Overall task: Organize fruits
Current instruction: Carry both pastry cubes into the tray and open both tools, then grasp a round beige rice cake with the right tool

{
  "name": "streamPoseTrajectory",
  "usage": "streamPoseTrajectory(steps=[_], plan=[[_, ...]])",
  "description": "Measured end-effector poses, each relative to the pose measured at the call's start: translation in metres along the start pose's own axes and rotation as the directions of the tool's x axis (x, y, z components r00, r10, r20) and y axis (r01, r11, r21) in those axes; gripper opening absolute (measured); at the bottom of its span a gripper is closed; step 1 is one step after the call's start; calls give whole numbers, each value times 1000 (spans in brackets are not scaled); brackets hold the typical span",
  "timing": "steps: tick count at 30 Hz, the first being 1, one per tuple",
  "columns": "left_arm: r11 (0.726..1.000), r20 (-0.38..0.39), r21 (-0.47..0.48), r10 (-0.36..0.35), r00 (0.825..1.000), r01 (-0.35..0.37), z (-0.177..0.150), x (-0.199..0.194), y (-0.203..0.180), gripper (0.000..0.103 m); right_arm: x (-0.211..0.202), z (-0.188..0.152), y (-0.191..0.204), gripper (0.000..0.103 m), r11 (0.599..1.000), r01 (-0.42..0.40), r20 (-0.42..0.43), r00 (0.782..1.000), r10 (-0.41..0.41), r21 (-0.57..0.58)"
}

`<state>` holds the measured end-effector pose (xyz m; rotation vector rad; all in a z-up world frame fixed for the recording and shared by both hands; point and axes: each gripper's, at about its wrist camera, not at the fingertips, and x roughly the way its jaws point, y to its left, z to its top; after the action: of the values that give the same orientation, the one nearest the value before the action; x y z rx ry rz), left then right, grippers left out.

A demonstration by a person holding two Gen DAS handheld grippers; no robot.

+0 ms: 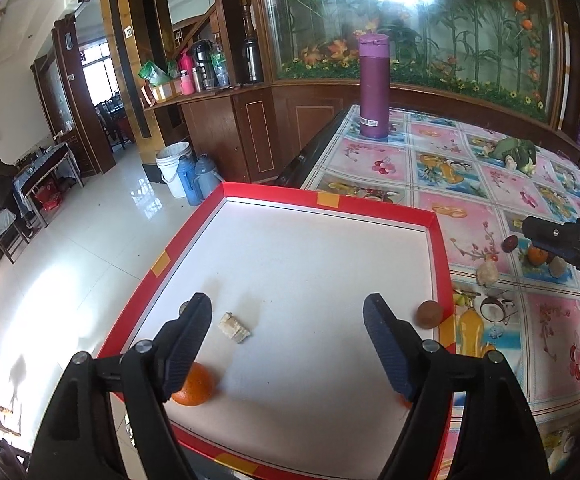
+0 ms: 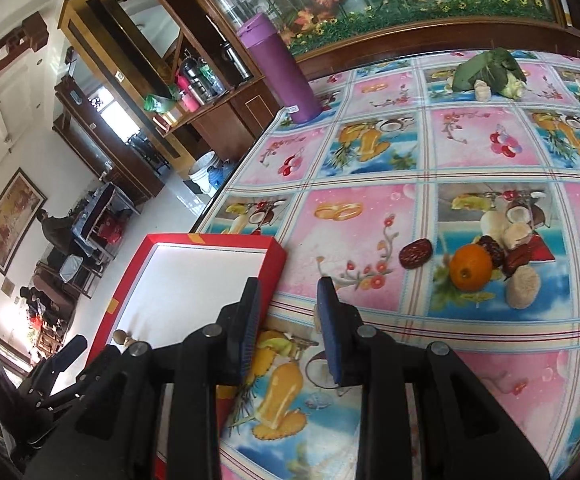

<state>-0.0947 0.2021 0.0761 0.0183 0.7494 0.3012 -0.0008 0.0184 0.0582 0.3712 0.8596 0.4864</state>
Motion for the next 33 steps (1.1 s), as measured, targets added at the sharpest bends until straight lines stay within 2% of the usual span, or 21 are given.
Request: streamPoseTrajectory(steps=[7, 10, 15, 18, 20, 21, 22, 23, 27, 29, 30, 31, 33], plan=[[999, -18, 36, -4, 1000, 5, -1, 5, -20, 79, -30, 7, -49, 31, 996, 17, 53, 998, -21, 84], [999, -35, 33, -5, 999, 6, -1, 10, -25, 79, -33, 5, -63, 31, 991, 1, 42, 999, -7, 133], [999, -49, 41, -13, 999, 15, -2, 13, -29, 79, 1, -5, -36, 31, 999, -24, -66, 997, 27, 49], [999, -49, 31, -8, 999, 10, -4, 13, -23, 79, 27, -14, -15, 31, 1000, -2, -120, 993, -1, -18], [1000, -49, 17, -9, 999, 10, -4, 14, -17, 79, 39, -18, -3, 35, 997, 22, -133, 991, -32, -69], [1000, -49, 12, -10, 999, 11, -4, 14, -15, 79, 44, -19, 2, 38, 994, 45, -133, 989, -57, -95], [1000, -47, 7, -11, 999, 12, -4, 15, -13, 79, 47, -19, 5, 46, 991, 73, -124, 988, -87, -114], [1000, -44, 2, -12, 999, 12, -4, 15, -11, 79, 49, -19, 6, 49, 987, 101, -108, 987, -115, -128], [1000, -47, -13, -26, 999, 25, -5, 19, -5, 79, 60, -19, 3, 49, 979, 142, -119, 980, -159, -144], [999, -50, -18, -32, 998, 32, -6, 21, -3, 79, 62, -19, 3, 45, 974, 165, -104, 978, -182, -158], [999, -53, -22, -35, 998, 34, -7, 22, -2, 79, 63, -20, 4, 34, 967, 184, -99, 974, -203, -175], [999, -55, -26, -36, 998, 35, -7, 23, 0, 79, 63, -20, 5, 29, 963, 194, -97, 972, -214, -189], [999, -55, -39, -39, 998, 37, -8, 25, 5, 79, 60, -21, 5, 29, 964, 193, -87, 973, -212, -183]])
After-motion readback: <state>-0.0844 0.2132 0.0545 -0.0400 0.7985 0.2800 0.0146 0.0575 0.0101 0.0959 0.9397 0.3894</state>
